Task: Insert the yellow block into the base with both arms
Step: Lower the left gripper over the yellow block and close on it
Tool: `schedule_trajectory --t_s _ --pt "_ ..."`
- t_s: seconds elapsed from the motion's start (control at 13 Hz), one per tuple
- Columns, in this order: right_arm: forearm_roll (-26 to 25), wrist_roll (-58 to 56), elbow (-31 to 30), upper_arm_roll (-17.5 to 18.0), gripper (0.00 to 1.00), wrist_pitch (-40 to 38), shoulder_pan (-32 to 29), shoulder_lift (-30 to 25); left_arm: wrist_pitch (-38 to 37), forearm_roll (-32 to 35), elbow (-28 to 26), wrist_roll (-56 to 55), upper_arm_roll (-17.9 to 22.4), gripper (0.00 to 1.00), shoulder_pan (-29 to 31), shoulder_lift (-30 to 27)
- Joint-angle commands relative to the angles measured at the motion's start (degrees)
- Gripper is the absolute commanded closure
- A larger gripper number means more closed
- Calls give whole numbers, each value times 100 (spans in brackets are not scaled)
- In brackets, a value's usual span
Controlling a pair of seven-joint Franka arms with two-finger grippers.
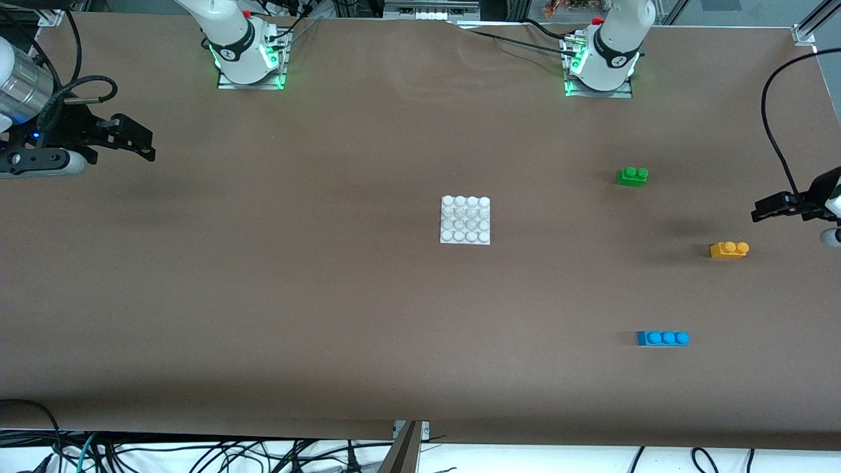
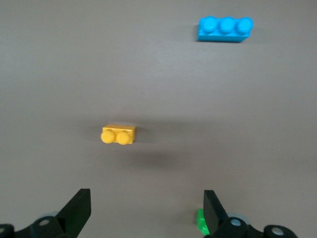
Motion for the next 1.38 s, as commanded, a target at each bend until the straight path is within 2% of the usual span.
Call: schedule_trajectory --t_s 0.0,0.38,1.08,1.31 --pt "-62 66 103 31 0 -125 -53 34 256 141 -40 277 -53 0 317 161" --pt "-53 74 103 31 0 -125 -53 43 1678 44 -119 1032 -62 0 651 1119" --pt "-45 74 94 31 0 -125 -61 43 2787 44 -453 1060 -62 0 748 1753" --pt "-45 74 77 -4 0 -125 -61 43 2955 -131 -673 1069 -80 0 748 1753"
